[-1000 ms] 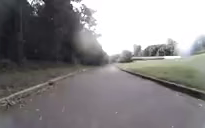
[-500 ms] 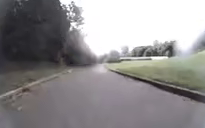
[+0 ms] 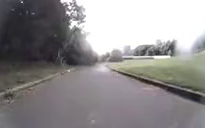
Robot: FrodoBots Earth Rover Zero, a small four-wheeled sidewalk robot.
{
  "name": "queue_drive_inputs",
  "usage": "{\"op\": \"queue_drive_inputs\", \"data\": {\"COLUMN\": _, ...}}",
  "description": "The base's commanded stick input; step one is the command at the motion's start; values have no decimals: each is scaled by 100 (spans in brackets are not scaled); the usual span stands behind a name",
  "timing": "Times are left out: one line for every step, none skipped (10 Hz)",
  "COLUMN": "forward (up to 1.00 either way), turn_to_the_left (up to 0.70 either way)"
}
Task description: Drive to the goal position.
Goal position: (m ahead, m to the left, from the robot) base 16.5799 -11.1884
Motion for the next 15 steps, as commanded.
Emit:
{"op": "queue_drive_inputs", "data": {"forward": 100, "turn_to_the_left": 0}}
{"op": "queue_drive_inputs", "data": {"forward": 100, "turn_to_the_left": 0}}
{"op": "queue_drive_inputs", "data": {"forward": 100, "turn_to_the_left": 0}}
{"op": "queue_drive_inputs", "data": {"forward": 100, "turn_to_the_left": 0}}
{"op": "queue_drive_inputs", "data": {"forward": 100, "turn_to_the_left": 0}}
{"op": "queue_drive_inputs", "data": {"forward": 100, "turn_to_the_left": 0}}
{"op": "queue_drive_inputs", "data": {"forward": 100, "turn_to_the_left": 0}}
{"op": "queue_drive_inputs", "data": {"forward": 100, "turn_to_the_left": 0}}
{"op": "queue_drive_inputs", "data": {"forward": 100, "turn_to_the_left": 0}}
{"op": "queue_drive_inputs", "data": {"forward": 100, "turn_to_the_left": 0}}
{"op": "queue_drive_inputs", "data": {"forward": 100, "turn_to_the_left": 0}}
{"op": "queue_drive_inputs", "data": {"forward": 100, "turn_to_the_left": 0}}
{"op": "queue_drive_inputs", "data": {"forward": 100, "turn_to_the_left": 0}}
{"op": "queue_drive_inputs", "data": {"forward": 100, "turn_to_the_left": 0}}
{"op": "queue_drive_inputs", "data": {"forward": 100, "turn_to_the_left": 0}}
